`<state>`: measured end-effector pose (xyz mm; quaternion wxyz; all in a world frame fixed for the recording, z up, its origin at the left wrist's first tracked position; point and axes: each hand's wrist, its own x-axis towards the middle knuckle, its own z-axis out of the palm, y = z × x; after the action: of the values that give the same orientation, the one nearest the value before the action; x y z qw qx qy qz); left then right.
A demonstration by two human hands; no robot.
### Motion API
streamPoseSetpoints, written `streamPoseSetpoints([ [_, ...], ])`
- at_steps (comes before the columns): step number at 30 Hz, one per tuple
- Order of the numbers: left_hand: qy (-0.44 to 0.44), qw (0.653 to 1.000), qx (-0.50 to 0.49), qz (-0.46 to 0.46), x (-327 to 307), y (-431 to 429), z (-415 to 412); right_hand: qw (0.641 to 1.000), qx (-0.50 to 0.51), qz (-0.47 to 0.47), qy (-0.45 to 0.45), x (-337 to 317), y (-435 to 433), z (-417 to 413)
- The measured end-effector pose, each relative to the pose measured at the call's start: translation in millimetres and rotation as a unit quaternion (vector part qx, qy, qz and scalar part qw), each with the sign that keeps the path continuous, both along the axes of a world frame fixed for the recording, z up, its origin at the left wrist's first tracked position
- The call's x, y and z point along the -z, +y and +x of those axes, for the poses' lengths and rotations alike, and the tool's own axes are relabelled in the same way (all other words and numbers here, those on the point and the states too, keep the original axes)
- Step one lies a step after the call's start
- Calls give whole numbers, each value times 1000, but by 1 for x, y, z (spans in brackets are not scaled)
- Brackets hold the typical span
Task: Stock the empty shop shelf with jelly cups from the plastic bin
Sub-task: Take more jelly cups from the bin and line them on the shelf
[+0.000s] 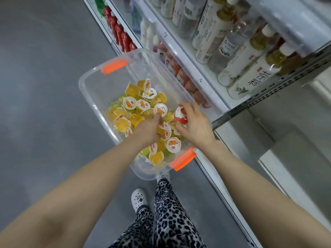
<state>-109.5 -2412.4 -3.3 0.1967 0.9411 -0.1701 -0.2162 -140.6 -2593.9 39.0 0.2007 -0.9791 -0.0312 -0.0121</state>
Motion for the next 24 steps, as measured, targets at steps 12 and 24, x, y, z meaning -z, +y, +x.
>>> streamPoseSetpoints([
  [12,-62,967,-91,-230,-87,29,-34,992,80,42,-91,-62,-14,-66],
  [24,-50,938,53,-338,-173,-67,-81,952,226,-24,-206,-154,-104,-181],
])
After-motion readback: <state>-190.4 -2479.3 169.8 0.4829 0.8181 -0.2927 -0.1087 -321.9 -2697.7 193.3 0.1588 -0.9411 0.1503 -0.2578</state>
